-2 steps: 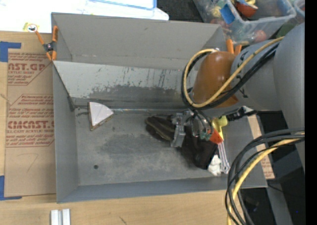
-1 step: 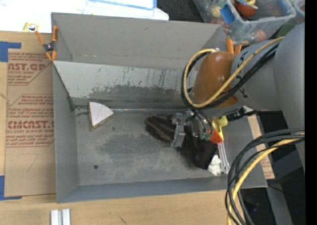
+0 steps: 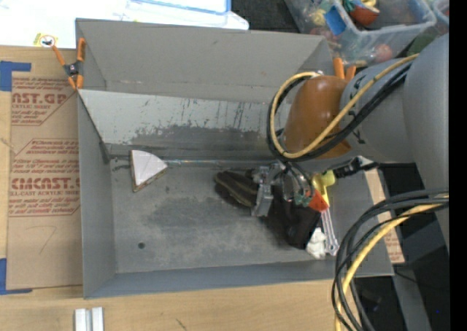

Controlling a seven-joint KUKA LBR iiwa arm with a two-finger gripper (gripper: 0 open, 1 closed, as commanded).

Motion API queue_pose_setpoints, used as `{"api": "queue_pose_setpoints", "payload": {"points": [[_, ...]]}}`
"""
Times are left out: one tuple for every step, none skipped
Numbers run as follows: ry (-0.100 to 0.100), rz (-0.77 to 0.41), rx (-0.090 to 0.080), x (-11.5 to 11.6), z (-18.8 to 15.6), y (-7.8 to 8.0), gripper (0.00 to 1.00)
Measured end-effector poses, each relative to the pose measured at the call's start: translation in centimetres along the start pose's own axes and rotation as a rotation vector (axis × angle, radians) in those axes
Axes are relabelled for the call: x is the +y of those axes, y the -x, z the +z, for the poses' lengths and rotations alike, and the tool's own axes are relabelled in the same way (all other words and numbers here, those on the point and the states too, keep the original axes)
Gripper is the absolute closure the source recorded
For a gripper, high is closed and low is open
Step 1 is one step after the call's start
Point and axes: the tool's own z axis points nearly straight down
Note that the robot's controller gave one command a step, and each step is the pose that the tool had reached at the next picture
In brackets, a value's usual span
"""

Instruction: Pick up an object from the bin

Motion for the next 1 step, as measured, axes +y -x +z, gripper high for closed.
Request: {"api": "queue_pose_setpoints", "payload": {"points": [[0.0, 0.0, 0.0, 0.0, 0.0, 0.0, 1.0]]}}
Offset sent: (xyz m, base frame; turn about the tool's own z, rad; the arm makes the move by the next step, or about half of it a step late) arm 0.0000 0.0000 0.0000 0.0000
